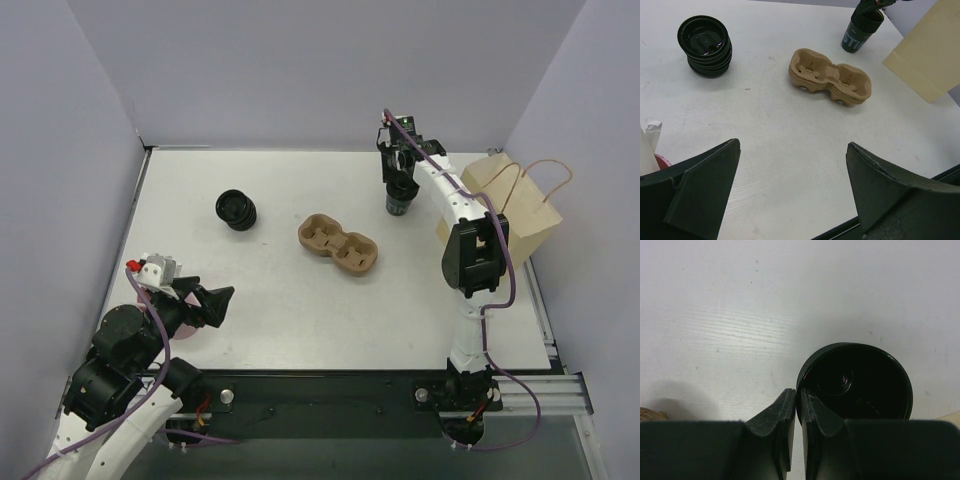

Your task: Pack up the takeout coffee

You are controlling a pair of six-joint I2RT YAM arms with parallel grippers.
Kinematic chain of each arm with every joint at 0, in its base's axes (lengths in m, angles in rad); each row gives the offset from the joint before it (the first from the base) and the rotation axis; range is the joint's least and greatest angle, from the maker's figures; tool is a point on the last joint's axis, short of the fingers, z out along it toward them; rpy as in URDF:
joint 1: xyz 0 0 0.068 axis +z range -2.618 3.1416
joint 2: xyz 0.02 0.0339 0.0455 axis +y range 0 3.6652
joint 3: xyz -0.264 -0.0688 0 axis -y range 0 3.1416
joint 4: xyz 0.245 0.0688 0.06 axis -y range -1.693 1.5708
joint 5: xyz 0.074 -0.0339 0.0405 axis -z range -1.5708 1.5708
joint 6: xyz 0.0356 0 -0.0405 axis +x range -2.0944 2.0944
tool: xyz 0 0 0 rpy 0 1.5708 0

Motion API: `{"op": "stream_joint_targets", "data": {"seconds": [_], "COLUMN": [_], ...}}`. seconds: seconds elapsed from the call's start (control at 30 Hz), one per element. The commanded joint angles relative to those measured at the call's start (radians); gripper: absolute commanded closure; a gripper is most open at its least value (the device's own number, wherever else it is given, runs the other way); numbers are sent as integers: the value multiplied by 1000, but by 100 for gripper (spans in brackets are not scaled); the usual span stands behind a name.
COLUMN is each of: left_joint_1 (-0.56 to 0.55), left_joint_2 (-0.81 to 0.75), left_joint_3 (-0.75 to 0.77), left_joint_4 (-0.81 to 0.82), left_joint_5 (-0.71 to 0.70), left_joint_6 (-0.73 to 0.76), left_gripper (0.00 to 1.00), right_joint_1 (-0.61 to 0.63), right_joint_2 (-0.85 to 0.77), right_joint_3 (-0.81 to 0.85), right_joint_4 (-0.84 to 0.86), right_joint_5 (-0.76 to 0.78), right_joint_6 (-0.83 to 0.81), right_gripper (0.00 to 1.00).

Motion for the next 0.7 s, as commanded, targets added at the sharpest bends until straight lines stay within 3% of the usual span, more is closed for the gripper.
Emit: {"op": "stream_joint_targets", "data": {"seconds": [0.0,0.67], "left_joint_1": [-2,-2], "left_joint_2": [14,17], "left_joint_3": [3,2], "left_joint_4": [51,52], "left_joint_5": [-3,0], "left_joint_6": [14,14], "left_gripper": [3,3], "right_joint_1": [-9,5], "right_joint_2": [-16,-51], "right_joint_3": [43,40], "right_joint_4": [-26,-53], "right_joint_5": [-4,37], "right_joint_6": [9,-17], "right_gripper": [89,95]}}
